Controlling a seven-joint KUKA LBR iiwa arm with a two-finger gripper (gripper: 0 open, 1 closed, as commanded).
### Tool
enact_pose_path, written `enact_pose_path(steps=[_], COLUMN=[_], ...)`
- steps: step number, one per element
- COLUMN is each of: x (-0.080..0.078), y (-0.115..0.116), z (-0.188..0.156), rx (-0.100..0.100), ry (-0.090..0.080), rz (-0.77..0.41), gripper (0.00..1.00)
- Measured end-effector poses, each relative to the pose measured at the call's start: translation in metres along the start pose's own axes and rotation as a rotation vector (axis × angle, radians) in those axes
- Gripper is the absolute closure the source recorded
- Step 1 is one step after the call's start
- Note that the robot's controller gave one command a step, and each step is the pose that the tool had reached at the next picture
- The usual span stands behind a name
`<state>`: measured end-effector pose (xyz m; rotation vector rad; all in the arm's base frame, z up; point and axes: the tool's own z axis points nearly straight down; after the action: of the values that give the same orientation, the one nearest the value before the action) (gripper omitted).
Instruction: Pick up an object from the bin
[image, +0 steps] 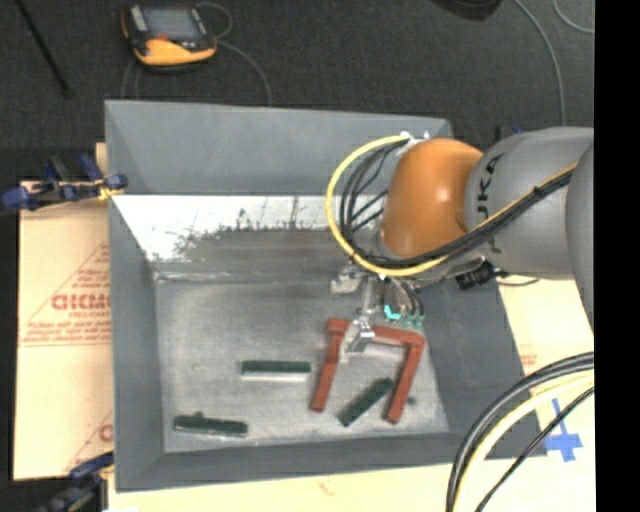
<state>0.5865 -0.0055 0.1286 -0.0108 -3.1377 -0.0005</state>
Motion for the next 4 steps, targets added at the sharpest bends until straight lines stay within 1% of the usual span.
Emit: enact_pose_path(steps=[1,2,3,4], x=[-0.001,0.002,0.001,0.001], y=[0.0,-0.001,0.0,0.0], z=[-0.004,0.032,0.026,0.026], rx=[0.0,-0.001,-0.001,-0.001], ry=[-0.006,-0.013,-0.007,-0.007], rz=[0.0,0.038,0.044,0.044], gripper=[0.0,0.0,1.0,1.0])
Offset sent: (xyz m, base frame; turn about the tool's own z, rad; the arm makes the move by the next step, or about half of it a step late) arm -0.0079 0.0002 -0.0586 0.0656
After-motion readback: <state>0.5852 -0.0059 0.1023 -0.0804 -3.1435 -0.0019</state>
